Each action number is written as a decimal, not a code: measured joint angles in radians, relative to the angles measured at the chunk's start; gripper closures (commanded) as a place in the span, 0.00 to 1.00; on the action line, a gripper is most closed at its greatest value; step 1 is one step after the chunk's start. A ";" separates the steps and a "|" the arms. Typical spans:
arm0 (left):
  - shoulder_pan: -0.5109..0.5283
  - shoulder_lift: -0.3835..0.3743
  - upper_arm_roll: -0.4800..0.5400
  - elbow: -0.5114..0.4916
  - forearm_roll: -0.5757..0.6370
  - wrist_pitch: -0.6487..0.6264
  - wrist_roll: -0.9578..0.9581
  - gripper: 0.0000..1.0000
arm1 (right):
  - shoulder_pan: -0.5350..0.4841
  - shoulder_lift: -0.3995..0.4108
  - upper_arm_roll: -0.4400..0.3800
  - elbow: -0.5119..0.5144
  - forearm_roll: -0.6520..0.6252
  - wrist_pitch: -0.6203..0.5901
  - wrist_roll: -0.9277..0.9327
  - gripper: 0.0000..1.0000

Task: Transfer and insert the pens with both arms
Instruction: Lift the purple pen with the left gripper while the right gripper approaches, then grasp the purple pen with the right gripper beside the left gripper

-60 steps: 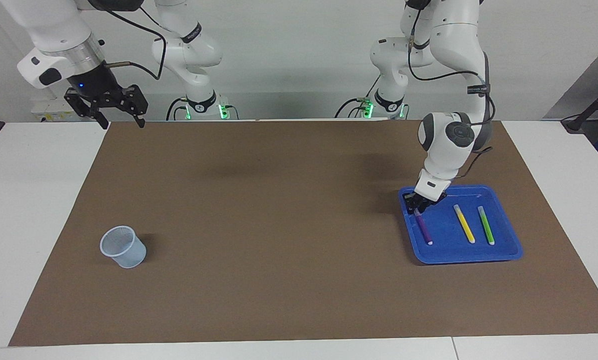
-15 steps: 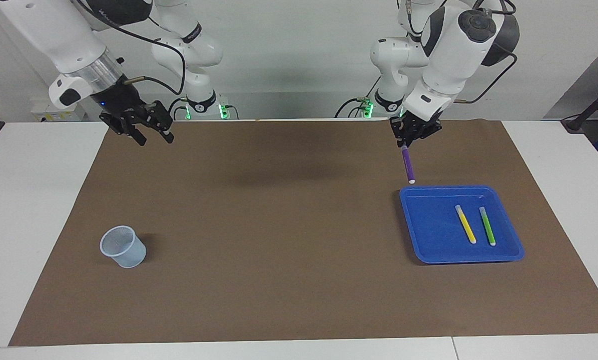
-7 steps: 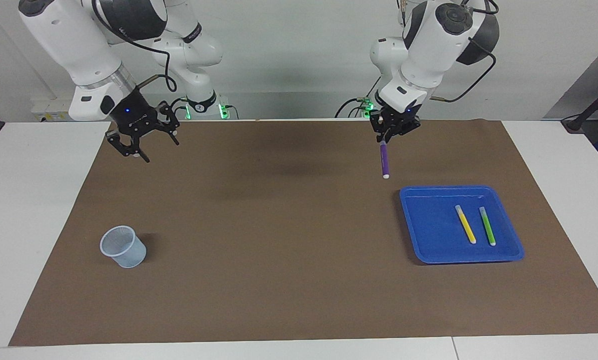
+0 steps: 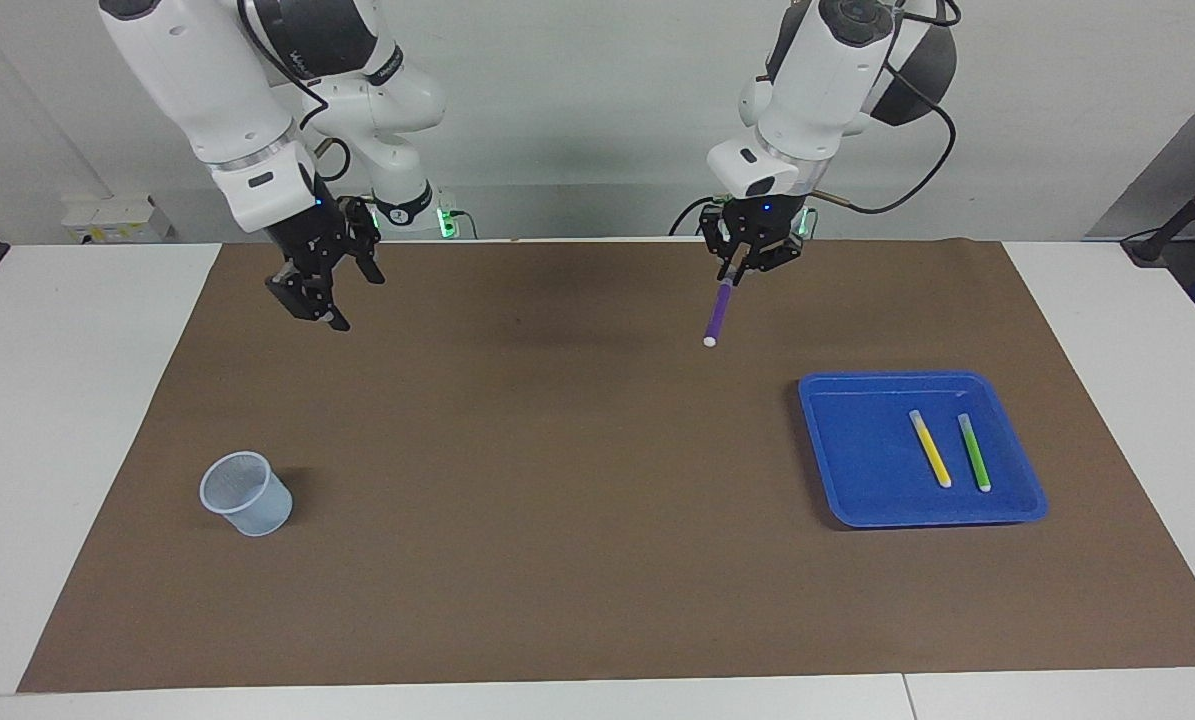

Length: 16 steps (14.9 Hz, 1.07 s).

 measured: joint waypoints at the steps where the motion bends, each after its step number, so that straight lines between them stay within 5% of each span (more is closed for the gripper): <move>1: -0.009 0.000 0.001 0.000 0.000 0.009 0.036 1.00 | 0.005 0.000 0.001 -0.003 0.000 0.000 -0.091 0.20; 7: -0.084 0.000 0.000 0.000 0.000 0.093 0.133 1.00 | 0.032 -0.010 0.021 -0.024 -0.001 0.029 -0.460 0.23; 16: -0.176 0.002 -0.001 0.000 0.015 0.158 0.173 1.00 | 0.062 -0.013 0.163 -0.026 -0.011 0.158 -0.559 0.34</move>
